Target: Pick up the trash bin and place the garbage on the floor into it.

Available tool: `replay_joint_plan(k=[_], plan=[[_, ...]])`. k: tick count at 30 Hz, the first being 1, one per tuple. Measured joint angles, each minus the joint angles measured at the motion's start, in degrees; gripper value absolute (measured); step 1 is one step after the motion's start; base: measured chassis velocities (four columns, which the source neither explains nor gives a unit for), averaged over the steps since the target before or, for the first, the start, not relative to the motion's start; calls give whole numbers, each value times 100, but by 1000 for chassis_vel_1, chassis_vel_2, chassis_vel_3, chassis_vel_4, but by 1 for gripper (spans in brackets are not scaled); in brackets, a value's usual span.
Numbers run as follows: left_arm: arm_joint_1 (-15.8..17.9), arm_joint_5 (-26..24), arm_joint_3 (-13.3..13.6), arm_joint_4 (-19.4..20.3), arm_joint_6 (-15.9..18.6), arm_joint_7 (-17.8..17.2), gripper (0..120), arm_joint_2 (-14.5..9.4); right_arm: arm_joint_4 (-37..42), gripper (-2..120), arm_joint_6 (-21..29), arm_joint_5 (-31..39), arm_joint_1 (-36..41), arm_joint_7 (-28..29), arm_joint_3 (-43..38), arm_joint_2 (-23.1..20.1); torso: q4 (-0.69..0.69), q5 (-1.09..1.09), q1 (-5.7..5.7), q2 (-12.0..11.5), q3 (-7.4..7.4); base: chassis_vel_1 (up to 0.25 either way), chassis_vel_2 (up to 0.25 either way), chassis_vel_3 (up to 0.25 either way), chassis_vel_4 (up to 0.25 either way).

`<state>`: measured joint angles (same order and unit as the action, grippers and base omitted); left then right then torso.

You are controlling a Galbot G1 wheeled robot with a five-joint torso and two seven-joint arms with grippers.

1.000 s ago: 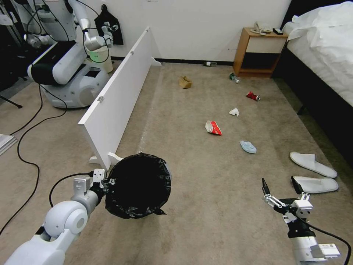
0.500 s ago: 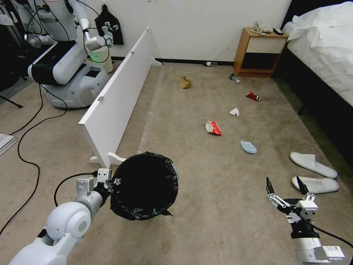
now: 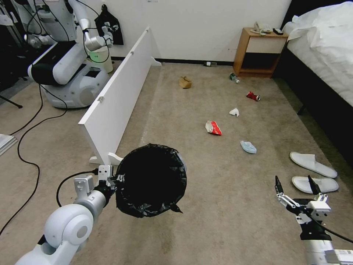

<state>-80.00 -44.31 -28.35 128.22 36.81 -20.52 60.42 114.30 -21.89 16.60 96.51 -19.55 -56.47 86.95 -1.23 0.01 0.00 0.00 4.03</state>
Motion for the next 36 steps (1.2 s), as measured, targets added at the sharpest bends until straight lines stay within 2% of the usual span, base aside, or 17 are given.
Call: replay_joint_plan(k=[1, 4, 5, 8, 9, 13, 17, 19, 26, 36], plan=[[0, 0, 0, 0, 0, 0, 2, 0, 0, 100, 0, 0, 0, 0, 0, 0, 0, 0, 0, 0, 0, 0, 0, 0, 0], [-227, 717, -55, 162, 4, 66, 2, 313, -27, 100, 0, 48, 24, 2, 62, -121, 0, -1, 0, 0, 0, 0, 0, 0, 0], [-227, 717, -55, 162, 4, 66, 2, 313, -27, 100, 0, 48, 24, 2, 62, -121, 0, -1, 0, 0, 0, 0, 0, 0, 0], [-422, 1280, -131, 247, -89, 149, 2, 561, -59, 100, 10, 127, 3, 31, 85, -238, 1, 0, 0, 0, 0, 0, 0, 0, 0], [-422, 1280, -131, 247, -89, 149, 2, 561, -59, 100, 10, 127, 3, 31, 85, -238, 1, 0, 0, 0, 0, 0, 0, 0, 0], [-573, 1588, -169, 329, -222, 209, 2, 820, -81, 100, 26, 204, 30, 59, 91, -276, 1, 0, 0, 0, 0, 0, 0, 0, 0], [-609, 1841, -175, 327, -310, 287, 2, 937, -93, 100, 30, 219, 53, 67, 120, -290, 0, 0, 0, -1, 0, 0, 0, 0, 0], [-652, 1988, -145, 324, -369, 347, 2, 1096, -93, 100, 40, 218, 73, 88, 149, -308, 1, -1, 0, 0, 0, 0, 0, 0, 0], [-683, 2194, -99, 280, -465, 456, 2, 1277, -34, 100, 48, 172, 117, 122, 153, -286, 0, 0, 0, 0, 0, 0, 0, 0, 0], [-687, 2295, -108, 269, -499, 558, 2, 1283, 49, 100, 138, 202, 106, 116, 125, -304, 1, -1, -1, 0, 0, 0, 0, 0, 0]])
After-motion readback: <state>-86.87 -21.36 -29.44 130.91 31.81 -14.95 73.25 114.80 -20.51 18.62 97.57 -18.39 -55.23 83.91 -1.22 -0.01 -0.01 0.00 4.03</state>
